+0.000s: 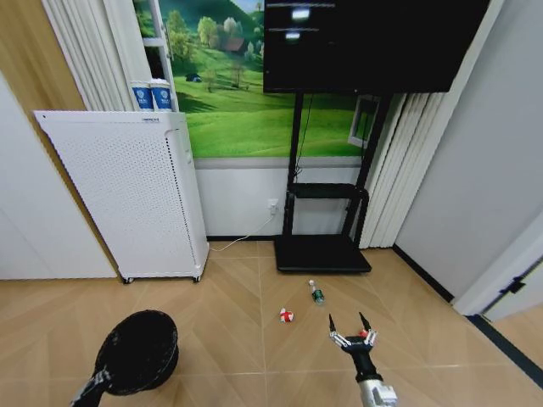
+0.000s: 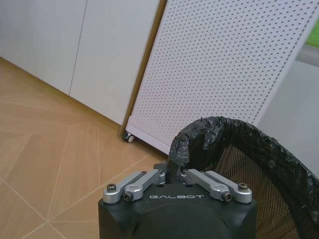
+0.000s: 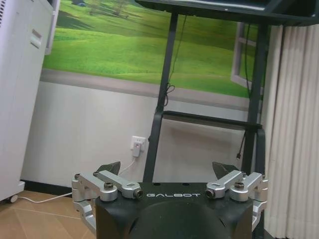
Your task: Pick up the trash bin and place the garbage on the floor into it.
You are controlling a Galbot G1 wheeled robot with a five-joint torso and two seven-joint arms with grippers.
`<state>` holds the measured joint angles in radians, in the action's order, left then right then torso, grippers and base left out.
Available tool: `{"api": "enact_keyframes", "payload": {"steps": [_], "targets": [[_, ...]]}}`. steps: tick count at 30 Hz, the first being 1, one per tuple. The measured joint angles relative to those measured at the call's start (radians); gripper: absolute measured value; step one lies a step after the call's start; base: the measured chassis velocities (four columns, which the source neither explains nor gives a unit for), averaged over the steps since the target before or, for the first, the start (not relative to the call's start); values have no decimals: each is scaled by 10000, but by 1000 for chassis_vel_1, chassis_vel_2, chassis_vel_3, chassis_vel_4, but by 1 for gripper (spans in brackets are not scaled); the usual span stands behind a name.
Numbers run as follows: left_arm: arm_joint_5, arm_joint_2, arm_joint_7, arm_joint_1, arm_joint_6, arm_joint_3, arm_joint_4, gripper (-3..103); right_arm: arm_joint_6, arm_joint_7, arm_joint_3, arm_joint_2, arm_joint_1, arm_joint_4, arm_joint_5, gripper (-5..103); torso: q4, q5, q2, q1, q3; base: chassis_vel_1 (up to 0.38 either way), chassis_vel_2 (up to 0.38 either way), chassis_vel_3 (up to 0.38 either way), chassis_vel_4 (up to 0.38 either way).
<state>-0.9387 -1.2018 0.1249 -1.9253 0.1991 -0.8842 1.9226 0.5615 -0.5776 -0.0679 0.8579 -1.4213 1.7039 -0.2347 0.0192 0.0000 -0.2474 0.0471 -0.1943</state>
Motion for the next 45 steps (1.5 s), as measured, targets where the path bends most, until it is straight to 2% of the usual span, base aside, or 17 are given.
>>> {"api": "enact_keyframes", "payload": {"steps": [5, 13, 22, 33, 34, 39, 45], "targets": [[420, -276, -131, -315, 103, -38, 283, 7, 81, 71, 414, -90, 445, -232, -117, 100, 1, -1, 0, -1, 1, 0, 0, 0, 0], [1179, -1219, -211, -433, 223, 223, 406, 7, 265, 240, 1181, -98, 1180, -690, -319, 100, 0, -2, -1, -1, 0, -162, 22, 156, -31], [1289, -1422, -274, -450, 269, 231, 408, 7, 355, 271, 1672, 78, 1450, -906, -277, 100, 2, 5, -1, -1, 2, -410, 28, 387, -35], [1333, -1555, -330, -431, 301, 270, 320, 7, 574, 435, 1697, 164, 1447, -1230, 125, 100, 0, 1, 0, 1, -1, -471, 94, 461, -98], [1330, -1542, -331, -425, 303, 273, 319, 7, 573, 360, 1712, 248, 1461, -1301, 277, 100, 8, -1, 1, 2, -2, -166, 187, 253, -186], [1370, -1495, -359, -667, 399, 288, 366, 7, 465, 104, 1757, 340, 1319, -1222, 574, 100, -7, 2, 1, 3, -1, -76, 179, 73, -110], [1549, -1557, -428, -866, 527, 428, 296, 7, 292, 0, 1759, 204, 1121, -1010, 642, 100, 5, -2, -1, -3, 3, 42, -2, -79, -4]]}}
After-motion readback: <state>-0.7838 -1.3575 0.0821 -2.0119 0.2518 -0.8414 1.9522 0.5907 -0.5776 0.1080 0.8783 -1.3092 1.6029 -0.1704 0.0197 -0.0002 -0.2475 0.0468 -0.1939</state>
